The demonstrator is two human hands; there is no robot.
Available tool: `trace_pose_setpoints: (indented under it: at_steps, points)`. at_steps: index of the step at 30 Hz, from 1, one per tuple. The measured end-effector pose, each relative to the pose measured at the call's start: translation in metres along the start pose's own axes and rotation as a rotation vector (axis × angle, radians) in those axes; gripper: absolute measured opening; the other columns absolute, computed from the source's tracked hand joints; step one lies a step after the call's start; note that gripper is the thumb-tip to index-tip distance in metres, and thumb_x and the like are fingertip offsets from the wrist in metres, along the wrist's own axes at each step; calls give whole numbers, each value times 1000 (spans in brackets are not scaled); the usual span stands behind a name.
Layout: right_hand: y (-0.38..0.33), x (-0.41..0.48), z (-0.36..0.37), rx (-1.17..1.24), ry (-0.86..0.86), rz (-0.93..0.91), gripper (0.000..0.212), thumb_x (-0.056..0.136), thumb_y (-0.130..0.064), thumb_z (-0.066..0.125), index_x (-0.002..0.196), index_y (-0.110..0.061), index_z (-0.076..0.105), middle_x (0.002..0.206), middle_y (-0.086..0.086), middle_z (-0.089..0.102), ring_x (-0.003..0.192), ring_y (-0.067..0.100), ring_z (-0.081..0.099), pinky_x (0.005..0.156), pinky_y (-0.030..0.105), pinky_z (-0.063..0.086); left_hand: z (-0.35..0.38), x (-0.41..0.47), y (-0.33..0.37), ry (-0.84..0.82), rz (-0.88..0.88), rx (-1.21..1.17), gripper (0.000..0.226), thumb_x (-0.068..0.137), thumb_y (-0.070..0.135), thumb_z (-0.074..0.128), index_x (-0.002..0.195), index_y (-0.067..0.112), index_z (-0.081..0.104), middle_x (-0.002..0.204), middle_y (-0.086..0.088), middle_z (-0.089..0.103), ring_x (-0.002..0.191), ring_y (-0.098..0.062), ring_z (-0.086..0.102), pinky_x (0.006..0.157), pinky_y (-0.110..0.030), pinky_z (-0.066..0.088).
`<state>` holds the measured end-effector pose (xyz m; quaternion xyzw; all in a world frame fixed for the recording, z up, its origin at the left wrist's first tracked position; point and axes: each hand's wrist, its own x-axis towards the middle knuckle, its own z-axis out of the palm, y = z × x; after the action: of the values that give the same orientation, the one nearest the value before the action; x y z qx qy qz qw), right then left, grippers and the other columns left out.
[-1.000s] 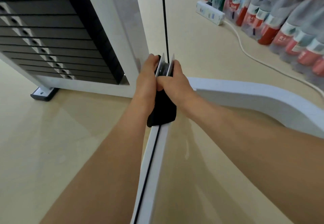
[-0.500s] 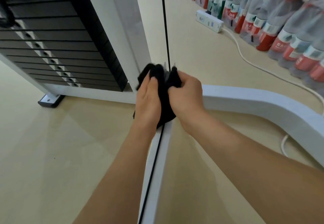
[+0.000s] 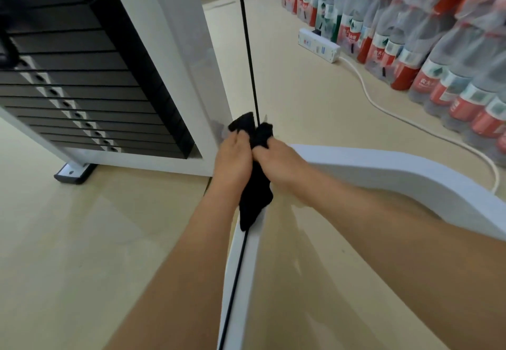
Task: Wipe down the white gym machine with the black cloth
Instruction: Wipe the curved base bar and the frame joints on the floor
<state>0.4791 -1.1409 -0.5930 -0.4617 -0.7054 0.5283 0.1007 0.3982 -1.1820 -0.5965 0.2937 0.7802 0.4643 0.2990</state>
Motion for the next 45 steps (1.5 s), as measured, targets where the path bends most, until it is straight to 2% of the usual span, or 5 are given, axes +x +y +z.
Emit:
trace_pose_setpoints:
  at_steps: [7, 17, 23, 32, 45]
  points:
    - [-13, 20, 4, 168, 10, -23, 87, 92, -21, 54, 155, -9, -4, 149, 13, 40, 131, 29, 45, 112, 41, 37, -8, 2, -13, -16, 128, -197, 36, 104, 18, 37, 133, 20, 58, 121, 1, 67, 109, -11, 64, 97, -25, 50]
    - [36, -39, 38, -199, -33, -69, 53, 98, -18, 39, 148, -7, 27, 135, 20, 54, 118, 34, 55, 81, 28, 38, 0, -57, -69, 135, 148, -108, 31, 103, 17, 44, 129, 19, 61, 108, 3, 72, 101, -12, 66, 85, -19, 48]
    - [61, -60, 67, -439, -179, -201, 47, 85, -26, 52, 130, -13, 44, 136, 9, 46, 136, 28, 32, 113, 36, 30, -19, -49, -107, 296, 35, 219, 39, 100, 12, 45, 137, 19, 53, 129, 9, 58, 116, -12, 54, 90, -14, 32]
    - [68, -58, 63, -242, -15, -148, 74, 84, -14, 54, 152, -27, 27, 128, -5, 51, 121, 23, 51, 94, 33, 46, 3, -12, -107, -242, -168, 40, 36, 103, 35, 35, 122, 16, 59, 119, -5, 65, 113, -19, 59, 106, -42, 42]
    - [90, -85, 60, -253, 178, -292, 62, 85, -4, 54, 144, -22, 45, 122, 0, 62, 91, 14, 61, 78, 20, 42, -41, -63, -134, 85, -47, 554, 47, 103, 42, 39, 66, 15, 50, 71, -11, 63, 76, -33, 61, 61, -34, 33]
